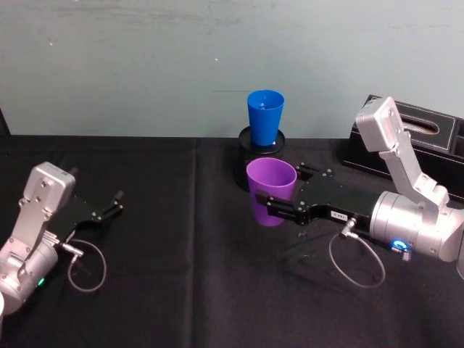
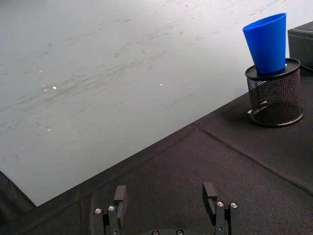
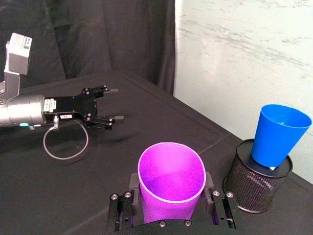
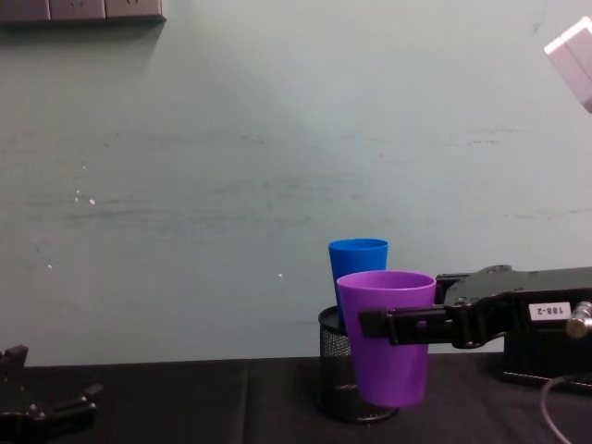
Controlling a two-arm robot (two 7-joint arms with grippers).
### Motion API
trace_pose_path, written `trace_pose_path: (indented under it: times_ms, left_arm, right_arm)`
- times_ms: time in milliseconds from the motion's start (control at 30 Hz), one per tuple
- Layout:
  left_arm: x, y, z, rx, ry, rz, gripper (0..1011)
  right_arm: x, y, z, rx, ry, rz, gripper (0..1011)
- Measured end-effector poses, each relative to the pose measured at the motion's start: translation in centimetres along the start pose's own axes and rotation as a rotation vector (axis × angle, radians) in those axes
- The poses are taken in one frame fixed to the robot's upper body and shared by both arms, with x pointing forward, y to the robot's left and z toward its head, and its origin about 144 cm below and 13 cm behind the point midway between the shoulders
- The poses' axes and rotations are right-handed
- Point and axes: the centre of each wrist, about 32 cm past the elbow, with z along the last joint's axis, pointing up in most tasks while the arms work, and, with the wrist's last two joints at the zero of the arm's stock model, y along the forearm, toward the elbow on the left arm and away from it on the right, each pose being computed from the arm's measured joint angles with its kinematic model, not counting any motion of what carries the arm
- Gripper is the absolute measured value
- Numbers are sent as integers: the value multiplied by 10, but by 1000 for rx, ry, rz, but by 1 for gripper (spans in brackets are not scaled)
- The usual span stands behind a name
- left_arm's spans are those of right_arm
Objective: Pick up one cup with a gripper and tap it against the other cup.
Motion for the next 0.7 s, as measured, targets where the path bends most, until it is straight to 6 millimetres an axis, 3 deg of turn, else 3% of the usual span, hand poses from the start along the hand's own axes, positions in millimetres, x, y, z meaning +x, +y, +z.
trace_pose_path:
  times_ms: [700]
  left_arm:
    - [0,0,0,0,0,0,1011]
  right_arm:
    - [0,0,-2,3,-7,3,736]
